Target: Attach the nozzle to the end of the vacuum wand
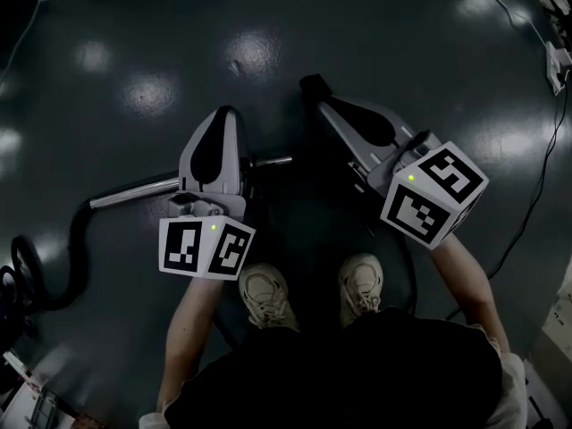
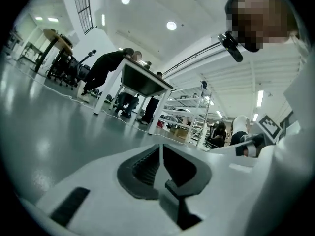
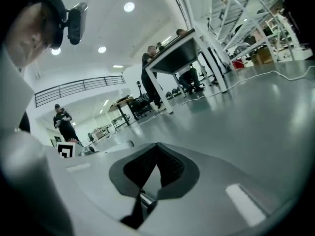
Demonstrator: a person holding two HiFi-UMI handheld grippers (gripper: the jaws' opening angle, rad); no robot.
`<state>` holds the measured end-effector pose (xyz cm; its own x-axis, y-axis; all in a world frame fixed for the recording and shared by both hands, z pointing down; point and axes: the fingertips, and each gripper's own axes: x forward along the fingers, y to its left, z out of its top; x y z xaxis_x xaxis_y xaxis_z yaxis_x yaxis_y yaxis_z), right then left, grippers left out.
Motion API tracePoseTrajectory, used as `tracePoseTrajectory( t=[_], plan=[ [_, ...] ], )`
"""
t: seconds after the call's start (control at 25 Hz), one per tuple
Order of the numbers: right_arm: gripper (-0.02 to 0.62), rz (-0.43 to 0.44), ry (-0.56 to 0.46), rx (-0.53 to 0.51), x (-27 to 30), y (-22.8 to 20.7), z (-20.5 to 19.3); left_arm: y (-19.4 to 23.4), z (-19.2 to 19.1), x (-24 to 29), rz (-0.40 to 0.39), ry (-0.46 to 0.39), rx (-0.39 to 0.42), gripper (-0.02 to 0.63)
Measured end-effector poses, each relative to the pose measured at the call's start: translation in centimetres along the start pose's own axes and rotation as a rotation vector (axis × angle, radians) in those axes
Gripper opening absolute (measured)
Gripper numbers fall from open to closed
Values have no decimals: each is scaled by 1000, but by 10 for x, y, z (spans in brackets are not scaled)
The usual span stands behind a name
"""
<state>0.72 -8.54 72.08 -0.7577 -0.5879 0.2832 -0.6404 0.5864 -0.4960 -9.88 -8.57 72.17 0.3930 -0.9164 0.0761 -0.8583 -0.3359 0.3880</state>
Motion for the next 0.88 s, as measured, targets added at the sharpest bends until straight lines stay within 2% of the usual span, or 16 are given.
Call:
tracePoseTrajectory(
  t=[0.04, 0.2, 0.24, 0.36, 0.44, 0.56, 0.72, 0.88],
  plan=[
    [7, -11, -11, 19, -1, -5, 1, 2, -1, 1, 0, -2, -20, 40],
    [8, -31, -22, 67, 0, -19, -1, 12, -6, 5, 22, -2, -54, 27],
    [7, -27, -25, 80, 2, -20, -1, 15, -6, 6, 22, -4, -98, -1],
    [8, -17, -38, 109, 8, -25, -2, 24, -6, 9, -9, -30, -310, 1],
    [8, -31, -41, 89, 10, -30, -4, 28, -7, 12, -23, -41, -370, 2],
    [8, -24, -38, 80, 17, -36, -7, 35, -12, 19, -28, -9, -309, 3],
    [8, -24, -30, 47, 34, -47, -10, 42, -17, 32, -30, 31, -112, 2],
    [8, -34, -32, 29, 45, -59, -11, 41, -23, 42, -46, 42, -94, 2]
  ],
)
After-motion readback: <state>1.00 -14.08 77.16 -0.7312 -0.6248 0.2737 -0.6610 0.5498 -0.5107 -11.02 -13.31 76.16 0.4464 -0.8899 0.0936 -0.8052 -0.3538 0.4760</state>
